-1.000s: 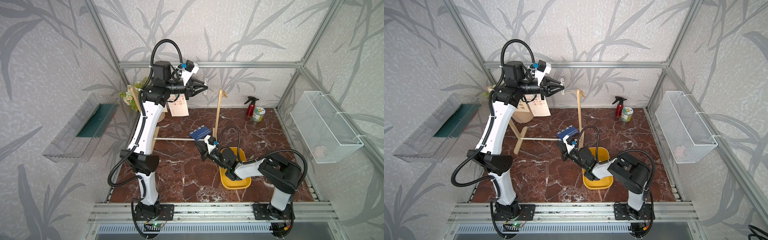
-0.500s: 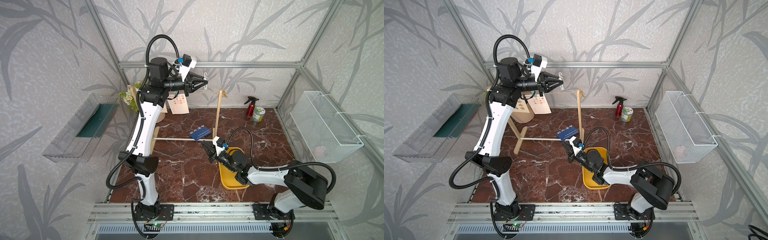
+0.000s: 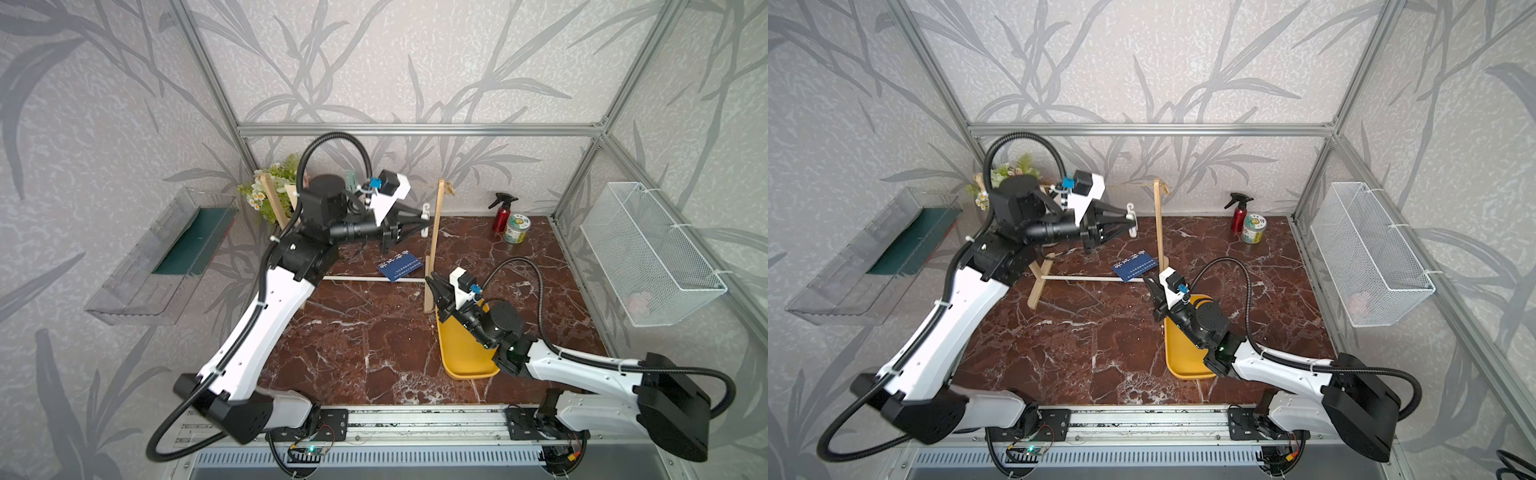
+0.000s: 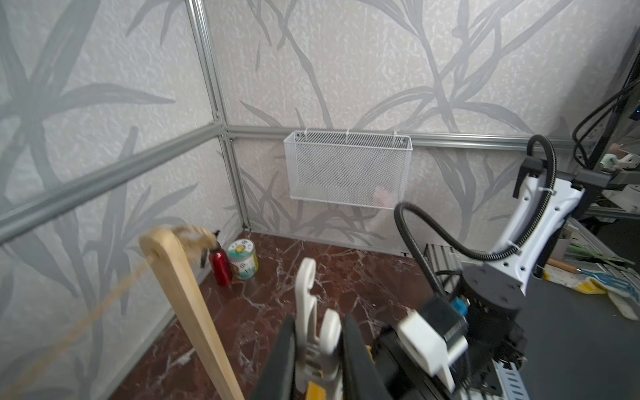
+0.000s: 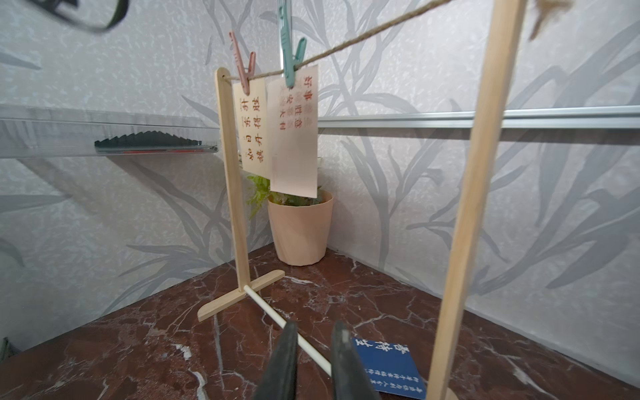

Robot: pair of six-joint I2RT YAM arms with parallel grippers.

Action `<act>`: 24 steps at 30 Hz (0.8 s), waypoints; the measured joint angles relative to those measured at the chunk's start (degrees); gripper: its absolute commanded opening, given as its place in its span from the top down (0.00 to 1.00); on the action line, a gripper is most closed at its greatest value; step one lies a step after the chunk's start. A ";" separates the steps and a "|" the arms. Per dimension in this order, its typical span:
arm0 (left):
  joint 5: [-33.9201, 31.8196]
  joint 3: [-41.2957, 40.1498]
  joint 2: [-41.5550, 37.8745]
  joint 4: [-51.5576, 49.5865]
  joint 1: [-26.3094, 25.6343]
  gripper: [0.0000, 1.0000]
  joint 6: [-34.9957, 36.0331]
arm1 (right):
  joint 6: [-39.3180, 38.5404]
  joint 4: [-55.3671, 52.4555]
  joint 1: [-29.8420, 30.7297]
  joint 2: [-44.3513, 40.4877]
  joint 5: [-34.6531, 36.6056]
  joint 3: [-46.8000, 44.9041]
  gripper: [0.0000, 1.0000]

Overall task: Remove the postcards from the strings
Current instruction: Remove the clamp from the clothesline, then place the clamp in the storage box.

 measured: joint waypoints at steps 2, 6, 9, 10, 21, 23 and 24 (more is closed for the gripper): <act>-2.73 -10.08 -5.07 5.38 -1.55 1.00 -3.19 | 0.00 -3.89 -1.20 -4.15 1.95 -2.14 0.75; -9.20 -20.35 -5.46 10.05 -8.76 1.00 -6.62 | 2.38 -14.84 -5.60 -12.26 8.00 -6.27 0.75; -13.86 -27.89 -2.27 12.92 -14.49 1.00 -9.18 | 4.07 -20.24 -8.22 -16.63 13.07 -8.44 0.73; -15.67 -29.64 -0.11 13.07 -16.41 1.00 -9.86 | 4.44 -21.46 -8.55 -17.64 14.53 -8.98 0.72; -23.30 -13.25 34.25 10.29 -29.09 0.81 -11.67 | 3.76 -24.98 -8.90 -22.03 25.70 -14.36 0.67; -24.00 -11.41 36.46 10.34 -29.81 0.53 -11.26 | 2.99 -25.97 -8.96 -24.20 26.73 -14.69 0.66; -24.17 -10.97 36.89 10.34 -30.12 0.52 -11.56 | 2.78 -26.71 -9.35 -25.62 27.12 -14.99 0.65</act>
